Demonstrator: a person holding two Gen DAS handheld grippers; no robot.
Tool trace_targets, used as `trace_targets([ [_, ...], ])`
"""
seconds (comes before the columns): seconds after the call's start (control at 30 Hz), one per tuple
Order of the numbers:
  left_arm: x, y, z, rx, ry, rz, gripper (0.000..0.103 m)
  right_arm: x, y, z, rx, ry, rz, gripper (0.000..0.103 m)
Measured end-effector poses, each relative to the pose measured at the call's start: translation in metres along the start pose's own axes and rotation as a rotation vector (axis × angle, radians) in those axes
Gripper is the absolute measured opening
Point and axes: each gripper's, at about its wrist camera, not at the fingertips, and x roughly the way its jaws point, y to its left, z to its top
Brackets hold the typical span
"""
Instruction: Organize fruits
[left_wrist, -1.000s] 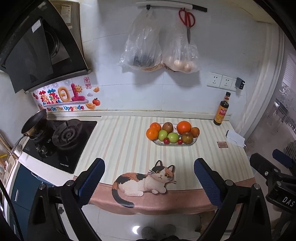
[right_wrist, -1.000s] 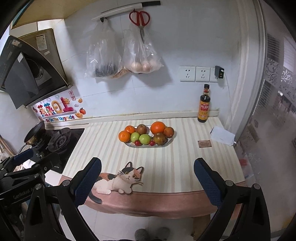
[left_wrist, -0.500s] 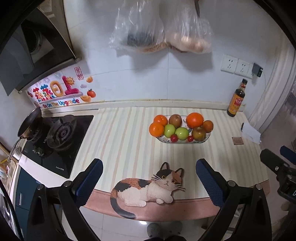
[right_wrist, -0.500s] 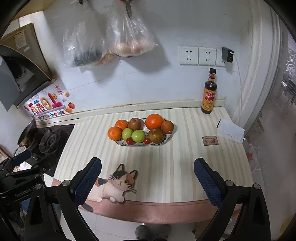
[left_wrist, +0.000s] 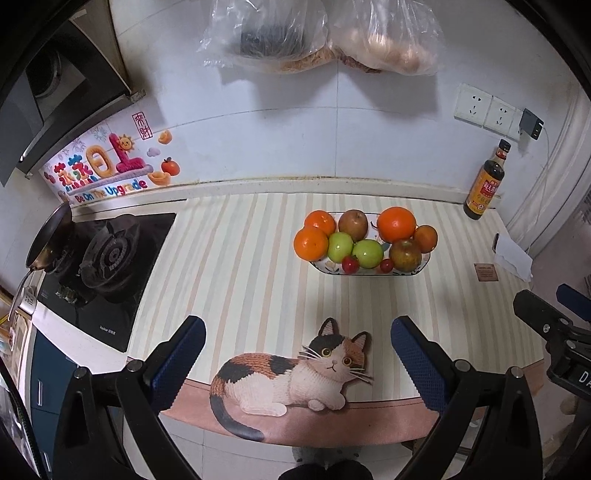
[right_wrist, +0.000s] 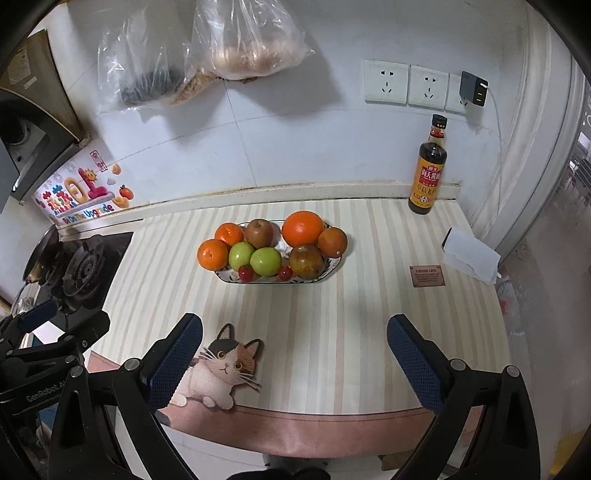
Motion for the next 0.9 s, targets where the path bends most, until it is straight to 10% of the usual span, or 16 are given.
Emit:
trace_targets([
  [0.9, -0.016, -0.003, 0.008, -0.007, -0.053, -0.004, 0.103, -0.012, -0.004, 0.007, -0.004, -0.016, 0.005, 0.102],
])
